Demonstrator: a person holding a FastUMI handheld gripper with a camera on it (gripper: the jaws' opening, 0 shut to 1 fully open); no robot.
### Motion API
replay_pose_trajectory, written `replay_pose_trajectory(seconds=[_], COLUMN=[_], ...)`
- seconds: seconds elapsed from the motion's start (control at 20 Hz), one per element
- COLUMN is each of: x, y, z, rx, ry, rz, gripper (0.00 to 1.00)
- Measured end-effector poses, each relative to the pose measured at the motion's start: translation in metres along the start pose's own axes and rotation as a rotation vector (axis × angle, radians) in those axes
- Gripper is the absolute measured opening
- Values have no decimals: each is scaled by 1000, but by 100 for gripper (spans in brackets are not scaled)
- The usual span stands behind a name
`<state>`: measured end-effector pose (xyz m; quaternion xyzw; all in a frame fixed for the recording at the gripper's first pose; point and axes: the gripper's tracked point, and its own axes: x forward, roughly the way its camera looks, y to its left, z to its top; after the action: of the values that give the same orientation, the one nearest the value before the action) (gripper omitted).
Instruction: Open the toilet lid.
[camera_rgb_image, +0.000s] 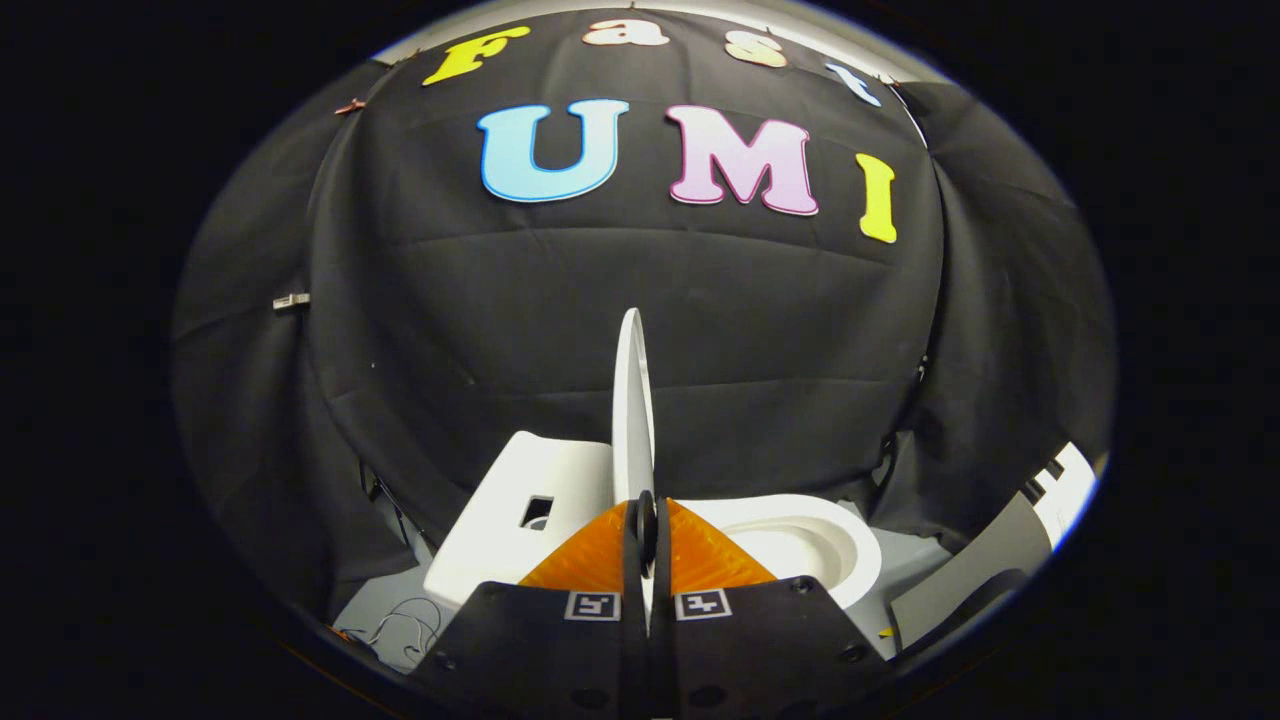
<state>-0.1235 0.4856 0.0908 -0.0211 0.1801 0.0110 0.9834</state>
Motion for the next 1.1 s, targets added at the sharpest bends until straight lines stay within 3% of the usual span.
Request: replay_pose_trajectory(seconds=[0.8,1.1], x=[1,3], y=[65,62], z=[-14,-12], rx=[-90,-46], ry=[-33,-27], rz=[-29,15], gripper=[7,14])
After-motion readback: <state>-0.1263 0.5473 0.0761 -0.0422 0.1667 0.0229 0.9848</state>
